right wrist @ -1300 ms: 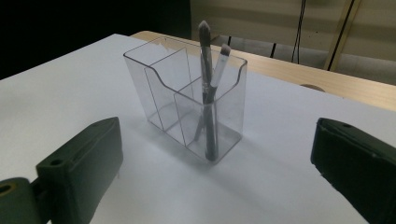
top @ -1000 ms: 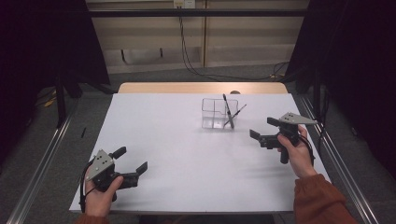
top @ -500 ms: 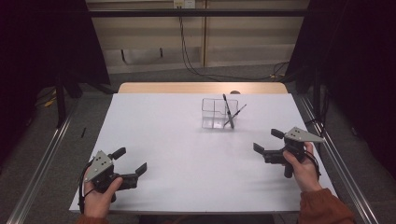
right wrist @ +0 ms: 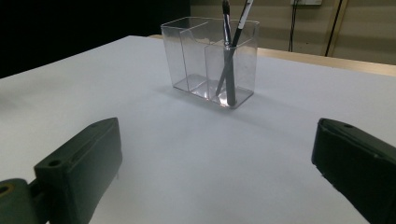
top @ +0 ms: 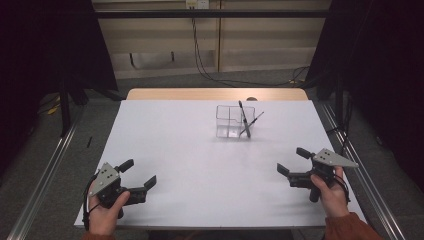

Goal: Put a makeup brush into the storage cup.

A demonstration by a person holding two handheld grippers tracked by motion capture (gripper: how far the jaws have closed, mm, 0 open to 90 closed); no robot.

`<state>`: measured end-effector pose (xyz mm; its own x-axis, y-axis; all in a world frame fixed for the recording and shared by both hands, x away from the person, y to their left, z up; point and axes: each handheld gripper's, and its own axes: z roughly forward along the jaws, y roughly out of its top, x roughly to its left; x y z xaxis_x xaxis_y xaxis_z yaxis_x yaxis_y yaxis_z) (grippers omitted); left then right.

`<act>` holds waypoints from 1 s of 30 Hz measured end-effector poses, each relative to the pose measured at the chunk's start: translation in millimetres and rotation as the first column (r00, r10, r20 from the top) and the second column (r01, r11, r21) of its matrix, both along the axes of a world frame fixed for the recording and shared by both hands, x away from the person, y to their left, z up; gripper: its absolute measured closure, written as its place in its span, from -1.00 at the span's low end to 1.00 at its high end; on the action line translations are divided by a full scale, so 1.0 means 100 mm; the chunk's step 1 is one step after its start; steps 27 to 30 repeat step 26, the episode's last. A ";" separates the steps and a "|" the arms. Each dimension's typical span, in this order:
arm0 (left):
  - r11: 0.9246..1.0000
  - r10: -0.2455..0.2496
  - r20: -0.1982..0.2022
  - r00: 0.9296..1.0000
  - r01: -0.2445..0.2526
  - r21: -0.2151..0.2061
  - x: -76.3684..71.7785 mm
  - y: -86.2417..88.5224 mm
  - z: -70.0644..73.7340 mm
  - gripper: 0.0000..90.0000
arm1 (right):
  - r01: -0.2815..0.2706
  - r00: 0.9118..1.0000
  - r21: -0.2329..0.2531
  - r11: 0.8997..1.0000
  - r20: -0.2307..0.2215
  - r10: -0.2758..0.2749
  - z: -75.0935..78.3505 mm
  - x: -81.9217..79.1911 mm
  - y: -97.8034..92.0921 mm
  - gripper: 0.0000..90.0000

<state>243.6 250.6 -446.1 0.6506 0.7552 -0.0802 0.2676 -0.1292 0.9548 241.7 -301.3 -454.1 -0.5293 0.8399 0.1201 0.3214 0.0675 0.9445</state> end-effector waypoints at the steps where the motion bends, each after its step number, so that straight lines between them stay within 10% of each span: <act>1: 1.000 0.001 0.000 1.000 -0.001 0.005 0.00 0.00 0.00 -0.92 | -0.001 1.000 0.000 1.000 -0.001 0.001 0.00 -0.01 -0.01 -0.97; 30: 1.000 -0.004 -0.012 1.000 0.005 0.005 -0.02 -0.03 -0.02 -0.92 | 0.001 1.000 -0.032 0.999 0.000 -0.001 -0.09 -0.21 -0.12 -0.97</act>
